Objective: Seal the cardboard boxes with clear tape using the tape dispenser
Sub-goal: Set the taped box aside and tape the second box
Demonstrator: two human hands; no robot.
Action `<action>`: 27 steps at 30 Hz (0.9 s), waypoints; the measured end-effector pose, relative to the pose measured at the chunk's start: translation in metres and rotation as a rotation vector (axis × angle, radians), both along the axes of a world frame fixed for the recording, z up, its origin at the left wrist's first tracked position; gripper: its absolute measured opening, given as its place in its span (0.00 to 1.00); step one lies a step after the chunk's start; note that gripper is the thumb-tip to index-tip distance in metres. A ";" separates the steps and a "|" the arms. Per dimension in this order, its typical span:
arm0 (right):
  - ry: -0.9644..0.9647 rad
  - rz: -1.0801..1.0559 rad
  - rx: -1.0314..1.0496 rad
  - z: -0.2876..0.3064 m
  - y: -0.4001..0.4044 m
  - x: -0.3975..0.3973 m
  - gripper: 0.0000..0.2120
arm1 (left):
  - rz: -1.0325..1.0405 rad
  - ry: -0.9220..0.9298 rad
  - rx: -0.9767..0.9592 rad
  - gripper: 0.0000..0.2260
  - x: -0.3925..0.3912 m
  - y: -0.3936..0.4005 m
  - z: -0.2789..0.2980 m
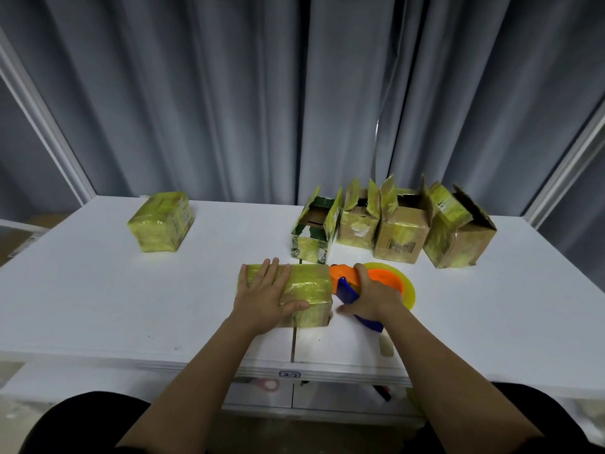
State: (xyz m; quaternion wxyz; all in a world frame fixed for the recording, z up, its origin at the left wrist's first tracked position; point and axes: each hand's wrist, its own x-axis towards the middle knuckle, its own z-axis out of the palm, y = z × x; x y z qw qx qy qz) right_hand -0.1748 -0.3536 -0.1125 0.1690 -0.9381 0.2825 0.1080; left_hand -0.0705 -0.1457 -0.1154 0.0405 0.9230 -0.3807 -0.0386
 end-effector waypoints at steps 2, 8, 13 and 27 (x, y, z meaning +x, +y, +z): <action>-0.006 -0.016 0.032 -0.001 -0.001 0.004 0.44 | 0.007 -0.002 -0.011 0.56 -0.001 0.001 0.000; -0.012 -0.042 0.234 0.025 -0.022 0.003 0.44 | 0.014 -0.003 -0.034 0.53 -0.002 0.001 0.001; -0.238 -0.062 0.467 0.051 -0.048 -0.013 0.37 | 0.025 0.047 -0.003 0.57 0.000 -0.004 0.011; -0.599 0.229 0.587 0.084 -0.025 -0.039 0.39 | -0.181 0.402 -0.821 0.17 -0.029 -0.040 0.101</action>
